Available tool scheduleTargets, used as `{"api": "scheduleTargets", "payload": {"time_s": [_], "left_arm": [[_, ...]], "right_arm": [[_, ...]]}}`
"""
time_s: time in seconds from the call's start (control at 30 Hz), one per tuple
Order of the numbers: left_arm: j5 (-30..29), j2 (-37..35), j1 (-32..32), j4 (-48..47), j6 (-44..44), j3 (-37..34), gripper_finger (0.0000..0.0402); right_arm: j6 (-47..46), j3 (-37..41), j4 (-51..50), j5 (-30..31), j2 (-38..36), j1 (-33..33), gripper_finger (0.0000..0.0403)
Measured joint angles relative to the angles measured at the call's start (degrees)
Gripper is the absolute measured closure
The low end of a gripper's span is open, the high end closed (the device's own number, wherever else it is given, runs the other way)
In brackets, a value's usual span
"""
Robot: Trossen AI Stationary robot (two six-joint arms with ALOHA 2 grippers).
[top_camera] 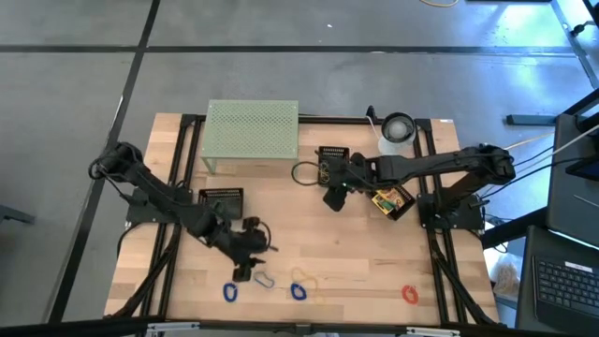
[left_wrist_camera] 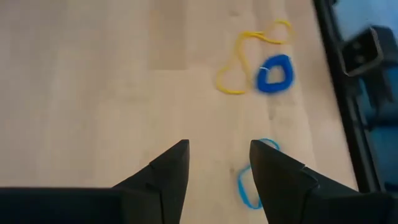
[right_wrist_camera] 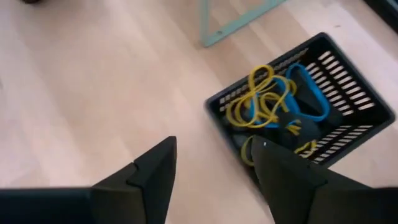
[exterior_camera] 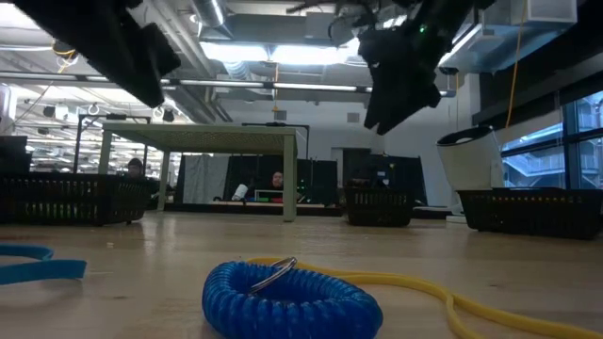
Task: Pick & Place Office Desk Supplies
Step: Put the blue rubber band into the top black bin
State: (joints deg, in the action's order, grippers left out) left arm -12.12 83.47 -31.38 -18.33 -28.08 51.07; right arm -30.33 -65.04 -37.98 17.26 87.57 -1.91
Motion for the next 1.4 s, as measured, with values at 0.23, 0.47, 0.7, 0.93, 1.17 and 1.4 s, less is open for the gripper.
{"api": "scheduleTargets", "payload": {"time_s": [0.23, 0.47, 0.7, 0.93, 1.17, 1.4], "left_arm": [[3.6, 7.5, -4.1, 4.0, 0.0, 0.0, 0.0211], [7.4, 14.4, -4.9, 9.6, 1.3, 0.0, 0.0184], [5.8, 18.4, -5.0, 10.6, 10.0, 0.0, 0.018], [4.0, 19.7, -6.5, 9.7, 9.6, 0.3, 0.0181], [1.4, 19.7, -8.0, 8.2, 8.9, 0.2, 0.0216], [2.2, 19.7, -8.2, 7.9, 7.8, 0.2, 0.0296]], "right_arm": [[-0.8, 0.0, 1.6, 0.0, -0.3, -4.8, 0.0197], [-4.0, 0.0, 2.3, -0.2, -0.3, -7.6, 0.0197], [-6.4, 0.0, 2.8, 2.2, -0.3, -10.0, 0.0197], [-6.7, 0.0, 2.9, 3.2, -0.3, -12.0, 0.0197], [-6.7, 0.0, 2.9, 4.4, -0.3, -12.6, 0.0197], [-6.7, 0.0, 2.9, 4.8, -0.3, -12.6, 0.0197]]}}
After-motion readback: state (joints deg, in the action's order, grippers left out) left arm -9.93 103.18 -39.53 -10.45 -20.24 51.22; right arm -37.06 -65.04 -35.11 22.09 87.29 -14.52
